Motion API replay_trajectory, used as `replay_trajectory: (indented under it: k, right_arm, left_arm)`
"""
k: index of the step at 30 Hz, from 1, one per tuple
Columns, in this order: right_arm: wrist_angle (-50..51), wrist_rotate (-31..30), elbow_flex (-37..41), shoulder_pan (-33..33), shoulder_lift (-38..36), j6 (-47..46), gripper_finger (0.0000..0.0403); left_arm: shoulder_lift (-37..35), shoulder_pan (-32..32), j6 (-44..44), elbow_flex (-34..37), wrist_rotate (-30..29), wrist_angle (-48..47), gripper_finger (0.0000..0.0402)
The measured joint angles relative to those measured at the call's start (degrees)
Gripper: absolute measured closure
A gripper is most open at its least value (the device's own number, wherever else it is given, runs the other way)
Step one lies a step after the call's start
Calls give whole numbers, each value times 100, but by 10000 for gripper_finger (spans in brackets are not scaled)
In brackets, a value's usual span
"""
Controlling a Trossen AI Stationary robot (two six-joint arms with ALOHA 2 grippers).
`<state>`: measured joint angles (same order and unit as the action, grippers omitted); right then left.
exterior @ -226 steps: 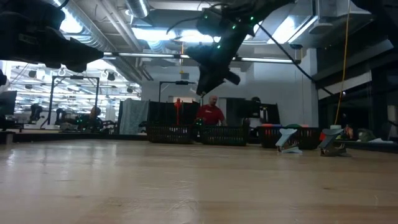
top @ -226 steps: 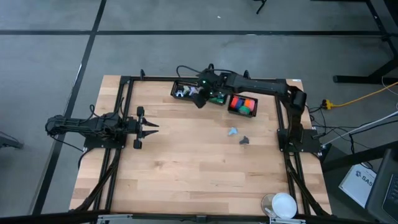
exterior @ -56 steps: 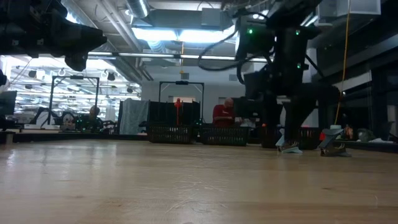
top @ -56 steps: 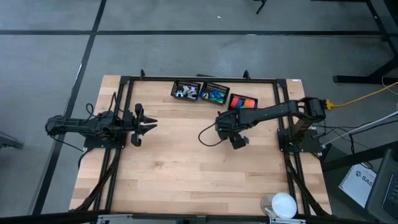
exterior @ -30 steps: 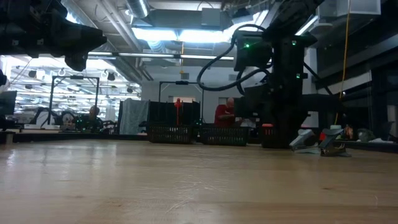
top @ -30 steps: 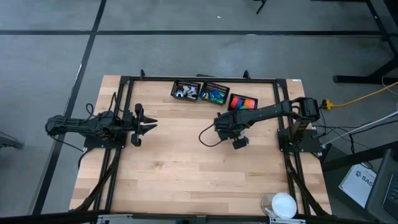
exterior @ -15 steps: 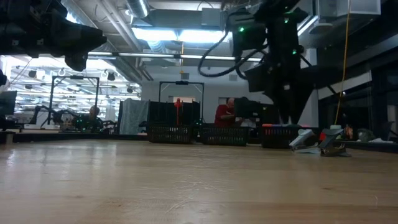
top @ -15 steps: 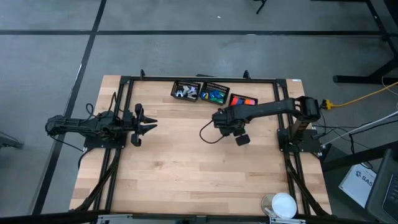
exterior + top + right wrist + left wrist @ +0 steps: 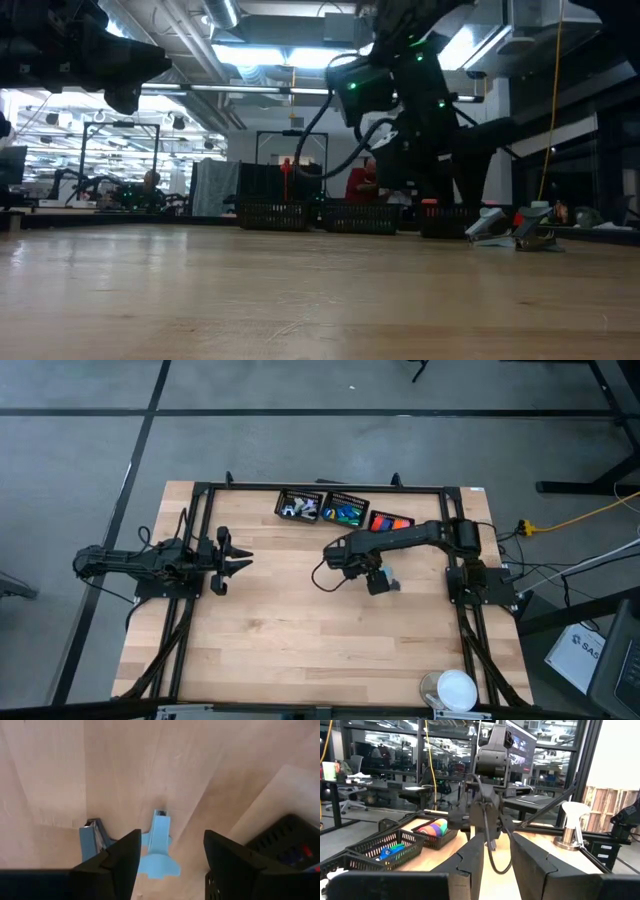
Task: Pick and place Stapler, Stapler remover, tape
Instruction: Put the blue stapler remover into the left black bin
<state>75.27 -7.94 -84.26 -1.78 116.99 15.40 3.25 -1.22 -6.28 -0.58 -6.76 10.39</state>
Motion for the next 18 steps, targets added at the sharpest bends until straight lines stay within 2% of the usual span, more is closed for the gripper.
replay_trajectory:
  k: [18]
  right_arm:
    - [330,-2,-155,-193,688,-189,184]
  left_arm:
    - [2,0,0,0,0,-7,311]
